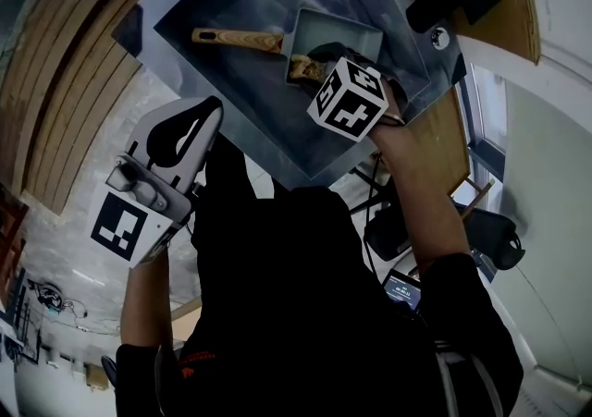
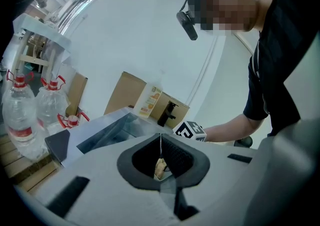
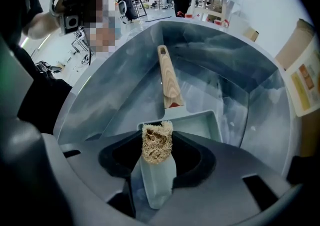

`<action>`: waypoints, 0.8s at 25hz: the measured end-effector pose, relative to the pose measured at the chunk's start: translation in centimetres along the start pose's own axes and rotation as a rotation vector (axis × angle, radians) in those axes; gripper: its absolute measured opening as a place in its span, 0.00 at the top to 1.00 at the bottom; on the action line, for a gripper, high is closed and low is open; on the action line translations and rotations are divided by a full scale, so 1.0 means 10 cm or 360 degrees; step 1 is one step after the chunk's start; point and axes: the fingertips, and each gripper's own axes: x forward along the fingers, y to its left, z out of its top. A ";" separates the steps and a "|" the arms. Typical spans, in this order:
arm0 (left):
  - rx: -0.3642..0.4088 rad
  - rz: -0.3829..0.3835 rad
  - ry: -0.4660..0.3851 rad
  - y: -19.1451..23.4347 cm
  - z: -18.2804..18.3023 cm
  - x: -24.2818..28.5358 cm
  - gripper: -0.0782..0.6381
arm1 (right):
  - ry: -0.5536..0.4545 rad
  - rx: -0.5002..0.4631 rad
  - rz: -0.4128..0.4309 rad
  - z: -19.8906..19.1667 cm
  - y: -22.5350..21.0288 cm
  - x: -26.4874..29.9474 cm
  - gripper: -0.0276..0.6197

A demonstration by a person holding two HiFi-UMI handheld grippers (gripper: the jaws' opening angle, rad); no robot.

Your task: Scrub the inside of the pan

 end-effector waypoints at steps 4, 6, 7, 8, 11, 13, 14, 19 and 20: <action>0.0004 -0.0014 -0.0005 -0.04 0.00 0.05 0.86 | 0.0037 -0.0027 -0.0001 -0.10 0.01 -0.01 0.68; 0.0005 -0.0024 -0.0011 -0.07 0.01 0.09 0.86 | 0.0061 -0.0027 0.0002 -0.19 0.01 -0.02 0.68; 0.0006 -0.0029 -0.0012 -0.08 0.02 0.12 0.86 | 0.0075 -0.0027 0.0004 -0.24 0.01 -0.03 0.68; 0.0008 -0.0035 -0.0011 -0.10 0.02 0.14 0.86 | 0.0091 -0.0029 0.0005 -0.29 0.00 -0.04 0.68; 0.0014 -0.0054 -0.0004 -0.16 0.02 0.24 0.86 | 0.0141 -0.0033 0.0005 -0.47 -0.02 -0.06 0.68; 0.0015 -0.0066 0.0001 -0.20 0.02 0.31 0.86 | 0.0163 -0.0023 0.0011 -0.59 -0.04 -0.07 0.68; 0.0016 -0.0072 0.0004 -0.22 0.02 0.35 0.86 | 0.0171 -0.0018 0.0014 -0.64 -0.05 -0.08 0.68; 0.0026 -0.0097 0.0023 -0.32 0.02 0.52 0.86 | 0.0211 -0.0011 0.0024 -0.86 -0.09 -0.11 0.68; 0.0028 -0.0103 0.0026 -0.34 0.02 0.55 0.86 | 0.0227 -0.0013 0.0025 -0.91 -0.10 -0.12 0.68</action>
